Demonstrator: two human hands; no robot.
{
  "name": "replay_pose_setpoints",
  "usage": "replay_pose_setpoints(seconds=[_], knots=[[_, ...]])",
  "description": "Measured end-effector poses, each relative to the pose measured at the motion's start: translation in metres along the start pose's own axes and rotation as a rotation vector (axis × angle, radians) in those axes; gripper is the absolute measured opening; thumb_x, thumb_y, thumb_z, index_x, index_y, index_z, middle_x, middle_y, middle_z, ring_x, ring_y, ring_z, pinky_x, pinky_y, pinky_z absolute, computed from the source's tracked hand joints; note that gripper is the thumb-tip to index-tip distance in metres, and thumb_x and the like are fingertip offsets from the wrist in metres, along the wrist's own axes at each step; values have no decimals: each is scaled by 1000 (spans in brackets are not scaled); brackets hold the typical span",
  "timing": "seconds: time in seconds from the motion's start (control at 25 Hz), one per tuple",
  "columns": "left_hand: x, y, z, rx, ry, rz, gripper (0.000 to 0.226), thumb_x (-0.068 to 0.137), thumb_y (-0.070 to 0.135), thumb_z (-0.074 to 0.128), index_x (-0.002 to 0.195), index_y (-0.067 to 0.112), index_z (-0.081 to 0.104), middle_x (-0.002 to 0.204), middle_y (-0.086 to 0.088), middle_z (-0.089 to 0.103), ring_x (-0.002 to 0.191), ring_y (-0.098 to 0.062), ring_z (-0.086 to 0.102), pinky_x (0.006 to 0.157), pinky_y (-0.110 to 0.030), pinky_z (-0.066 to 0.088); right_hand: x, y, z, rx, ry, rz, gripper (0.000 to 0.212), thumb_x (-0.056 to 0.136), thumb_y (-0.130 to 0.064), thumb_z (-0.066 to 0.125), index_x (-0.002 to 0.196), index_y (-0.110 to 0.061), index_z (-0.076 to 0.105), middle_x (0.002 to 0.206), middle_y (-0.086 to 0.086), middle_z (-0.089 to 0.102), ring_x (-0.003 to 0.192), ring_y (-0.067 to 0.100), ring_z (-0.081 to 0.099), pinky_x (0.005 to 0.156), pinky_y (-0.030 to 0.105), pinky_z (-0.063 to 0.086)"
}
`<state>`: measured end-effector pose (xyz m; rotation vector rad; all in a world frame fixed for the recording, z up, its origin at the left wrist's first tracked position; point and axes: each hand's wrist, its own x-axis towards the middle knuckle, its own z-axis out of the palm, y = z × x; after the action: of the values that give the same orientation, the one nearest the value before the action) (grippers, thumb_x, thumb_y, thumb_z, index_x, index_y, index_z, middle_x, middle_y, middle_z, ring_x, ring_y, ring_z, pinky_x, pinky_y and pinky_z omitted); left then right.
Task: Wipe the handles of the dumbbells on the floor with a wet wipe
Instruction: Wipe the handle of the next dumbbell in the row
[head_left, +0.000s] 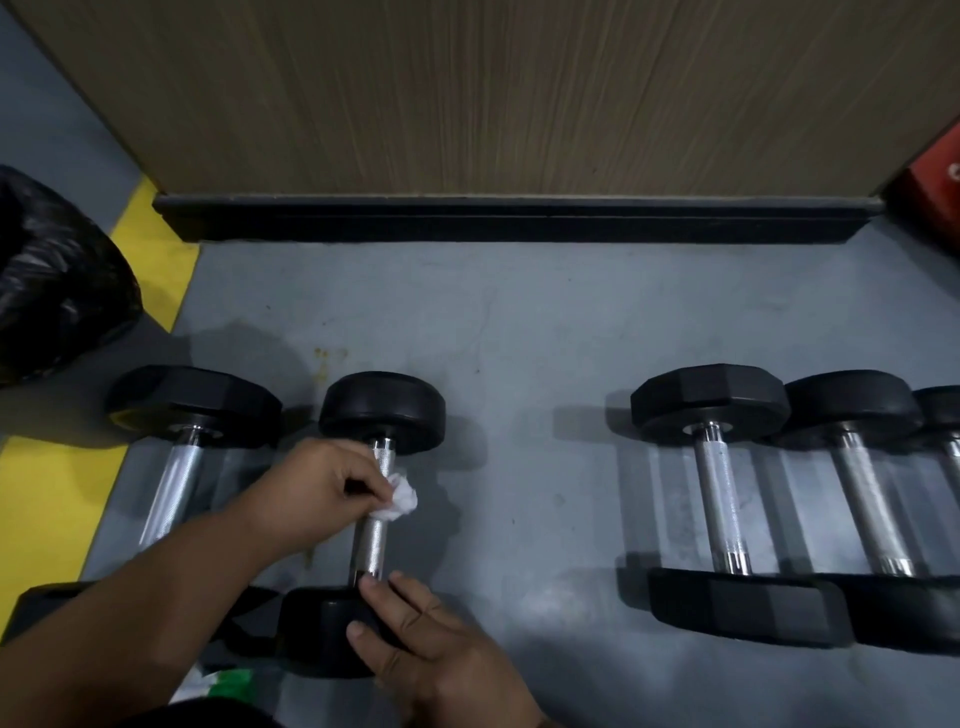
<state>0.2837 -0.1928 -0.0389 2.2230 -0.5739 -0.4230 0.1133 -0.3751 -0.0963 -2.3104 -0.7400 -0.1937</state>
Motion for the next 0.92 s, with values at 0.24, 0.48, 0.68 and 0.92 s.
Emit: replay_pose_setpoints(seconds=[0.24,0.48,0.68,0.92], knots=[[0,-7,8,-63,185,-68,30,69,-7,82,75,23,79,81,13,72,79,-5,70,79,-20,54,2,-1,-1,10,-17,-13,46,104,-27,55,147,-35,40,165,-8,28,147,20,37,108,29,46],[-20,-1,6,-109,-113,-197,23,69,6,87,72,28,79,79,11,72,78,-5,70,77,-26,56,3,-1,3,10,3,13,51,100,-25,61,146,-36,43,165,-10,28,148,16,36,105,30,49],[-24,7,7,8,-234,-126,17,73,13,84,74,29,79,76,17,70,75,-2,69,71,-17,52,8,-5,1,44,55,33,38,107,-29,49,145,-36,46,160,-9,38,146,12,38,103,25,49],[8,0,10,111,31,0,15,71,9,79,77,23,78,77,14,71,74,1,66,72,-24,53,10,-5,-1,-28,56,-4,32,107,-28,45,138,-32,53,153,-3,49,138,21,50,105,27,49]])
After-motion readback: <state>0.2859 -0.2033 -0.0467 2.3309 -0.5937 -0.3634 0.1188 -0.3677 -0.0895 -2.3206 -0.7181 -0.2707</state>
